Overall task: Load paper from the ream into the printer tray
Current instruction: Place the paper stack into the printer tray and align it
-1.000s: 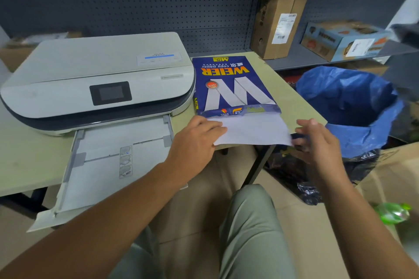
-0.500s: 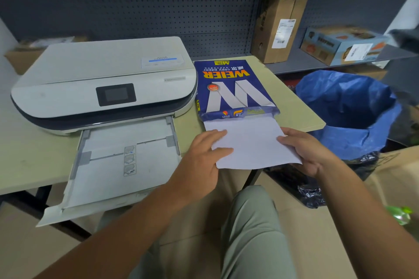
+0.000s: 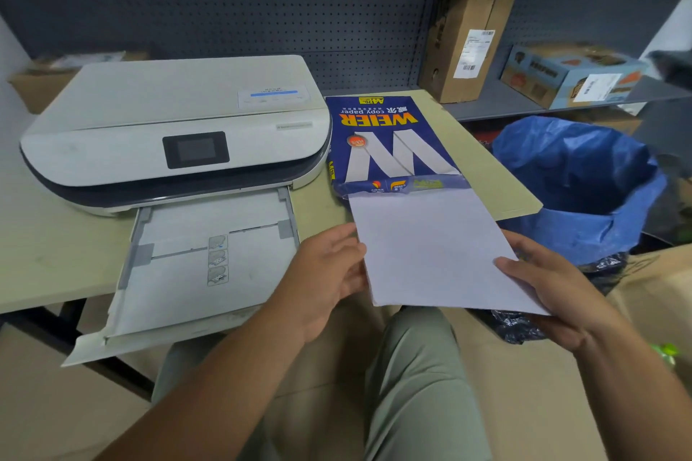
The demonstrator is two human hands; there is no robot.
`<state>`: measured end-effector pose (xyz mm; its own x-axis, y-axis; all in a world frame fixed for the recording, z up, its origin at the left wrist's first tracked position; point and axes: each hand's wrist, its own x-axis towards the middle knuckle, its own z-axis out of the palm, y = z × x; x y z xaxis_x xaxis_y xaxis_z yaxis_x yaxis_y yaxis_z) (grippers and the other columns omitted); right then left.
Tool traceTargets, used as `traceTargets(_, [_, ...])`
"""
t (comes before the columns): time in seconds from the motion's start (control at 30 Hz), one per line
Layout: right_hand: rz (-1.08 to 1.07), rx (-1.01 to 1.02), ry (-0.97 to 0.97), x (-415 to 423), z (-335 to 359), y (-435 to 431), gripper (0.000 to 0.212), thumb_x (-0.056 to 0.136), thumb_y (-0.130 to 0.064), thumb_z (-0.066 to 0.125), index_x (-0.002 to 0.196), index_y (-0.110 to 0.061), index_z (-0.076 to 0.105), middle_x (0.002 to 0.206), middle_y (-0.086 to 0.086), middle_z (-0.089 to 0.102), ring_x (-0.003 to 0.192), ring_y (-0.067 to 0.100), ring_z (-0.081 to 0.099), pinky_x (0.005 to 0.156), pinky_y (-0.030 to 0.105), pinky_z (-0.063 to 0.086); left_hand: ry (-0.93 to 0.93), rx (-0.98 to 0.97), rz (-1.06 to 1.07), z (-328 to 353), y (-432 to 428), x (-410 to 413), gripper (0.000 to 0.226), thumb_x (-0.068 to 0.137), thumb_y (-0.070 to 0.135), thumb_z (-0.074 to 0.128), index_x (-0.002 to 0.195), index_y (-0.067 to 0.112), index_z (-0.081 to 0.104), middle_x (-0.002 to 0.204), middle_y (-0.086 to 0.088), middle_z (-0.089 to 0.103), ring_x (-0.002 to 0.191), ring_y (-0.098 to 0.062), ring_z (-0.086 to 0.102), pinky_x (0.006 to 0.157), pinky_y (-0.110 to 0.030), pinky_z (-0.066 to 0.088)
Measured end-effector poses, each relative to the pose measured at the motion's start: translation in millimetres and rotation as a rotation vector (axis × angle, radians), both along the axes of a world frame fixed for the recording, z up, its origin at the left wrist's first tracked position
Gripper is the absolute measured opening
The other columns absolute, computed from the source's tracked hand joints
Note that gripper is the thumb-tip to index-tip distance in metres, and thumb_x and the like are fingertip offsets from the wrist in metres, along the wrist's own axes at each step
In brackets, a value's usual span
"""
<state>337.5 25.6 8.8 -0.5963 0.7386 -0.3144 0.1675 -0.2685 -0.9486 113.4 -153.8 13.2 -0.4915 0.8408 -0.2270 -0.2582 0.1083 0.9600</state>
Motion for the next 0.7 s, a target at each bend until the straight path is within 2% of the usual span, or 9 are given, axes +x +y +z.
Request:
traceTargets(0.1, [-0.002, -0.004, 0.017, 11.6, 9.5, -20.8, 0.038, 0.098, -0.003, 0.052, 0.126, -0.024, 0.067, 0.116, 0.012, 0.075, 0.073, 0.021, 0.073, 0.048, 0.028, 0.055, -0.005, 0.012, 0.001, -0.3, -16.6, 6.9, 0.035, 0.101, 0.003, 0.048, 0.129, 0.016, 0.064, 0.115, -0.002, 0.077, 0.105, -0.022, 0.073, 0.086, -0.038, 0.061])
traceTargets(0.27, [-0.021, -0.006, 0.044, 24.7, 24.3, -57.8, 0.037, 0.097, 0.002, 0.049, 0.12, -0.02, 0.068, 0.11, 0.005, 0.079, 0.073, 0.017, 0.077, 0.046, 0.02, 0.055, 0.017, 0.053, -0.042, 0.4, -48.9, 17.8, 0.043, 0.099, 0.002, 0.051, 0.136, 0.022, 0.059, 0.121, 0.001, 0.075, 0.108, -0.025, 0.072, 0.081, -0.042, 0.059])
traceTargets(0.37, [-0.04, 0.055, 0.031, 30.6, 25.9, -69.9, 0.039, 0.096, 0.002, 0.051, 0.121, -0.022, 0.069, 0.115, 0.004, 0.077, 0.088, 0.022, 0.078, 0.062, 0.023, 0.061, 0.052, 0.11, -0.101, 3.9, -71.0, 25.6, 0.048, 0.097, 0.001, 0.054, 0.136, 0.028, 0.058, 0.126, 0.009, 0.072, 0.109, -0.021, 0.072, 0.082, -0.039, 0.061])
traceTargets(0.43, [-0.063, 0.072, 0.041, 29.3, 28.1, -75.5, 0.042, 0.096, 0.002, 0.051, 0.121, -0.025, 0.07, 0.119, 0.003, 0.076, 0.095, 0.027, 0.077, 0.073, 0.03, 0.063, 0.079, 0.128, -0.106, 3.1, -85.2, 29.8, 0.053, 0.09, 0.012, 0.065, 0.137, 0.033, 0.054, 0.132, 0.015, 0.068, 0.107, -0.021, 0.073, 0.083, -0.035, 0.06])
traceTargets(0.5, [-0.069, 0.105, 0.038, 24.9, 31.1, -80.0, 0.044, 0.096, 0.002, 0.05, 0.121, -0.028, 0.07, 0.12, 0.0, 0.076, 0.097, 0.025, 0.076, 0.076, 0.032, 0.062, 0.054, 0.112, -0.075, 1.4, -98.1, 31.9, 0.061, 0.081, 0.018, 0.068, 0.137, 0.036, 0.051, 0.134, 0.021, 0.064, 0.099, -0.028, 0.074, 0.072, -0.033, 0.06])
traceTargets(0.6, [-0.072, 0.165, 0.045, 16.2, 36.5, -85.4, 0.047, 0.095, 0.005, 0.05, 0.119, -0.03, 0.071, 0.116, -0.002, 0.077, 0.091, 0.019, 0.077, 0.069, 0.024, 0.061, 0.085, 0.11, -0.022, 7.3, -112.9, 34.9, 0.061, 0.079, 0.015, 0.07, 0.136, 0.032, 0.056, 0.123, 0.023, 0.07, 0.093, -0.029, 0.074, 0.061, -0.034, 0.061])
traceTargets(0.67, [-0.075, 0.219, 0.035, 12.2, 39.9, -87.5, 0.049, 0.094, 0.006, 0.051, 0.116, -0.033, 0.071, 0.113, -0.004, 0.078, 0.089, 0.014, 0.077, 0.066, 0.02, 0.06, 0.154, 0.094, 0.056, 14.3, -120.0, 37.3, 0.048, 0.08, 0.004, 0.075, 0.122, 0.028, 0.071, 0.102, 0.027, 0.074, 0.083, -0.022, 0.075, 0.058, -0.037, 0.063])
traceTargets(0.7, [-0.074, 0.244, 0.032, 10.8, 41.6, -88.2, 0.05, 0.093, 0.007, 0.052, 0.116, -0.033, 0.071, 0.114, -0.005, 0.078, 0.09, 0.012, 0.077, 0.067, 0.019, 0.06, 0.184, 0.084, 0.09, 15.3, -123.7, 38.0, 0.043, 0.081, -0.006, 0.074, 0.113, 0.023, 0.076, 0.099, 0.03, 0.073, 0.077, -0.019, 0.075, 0.056, -0.037, 0.063])
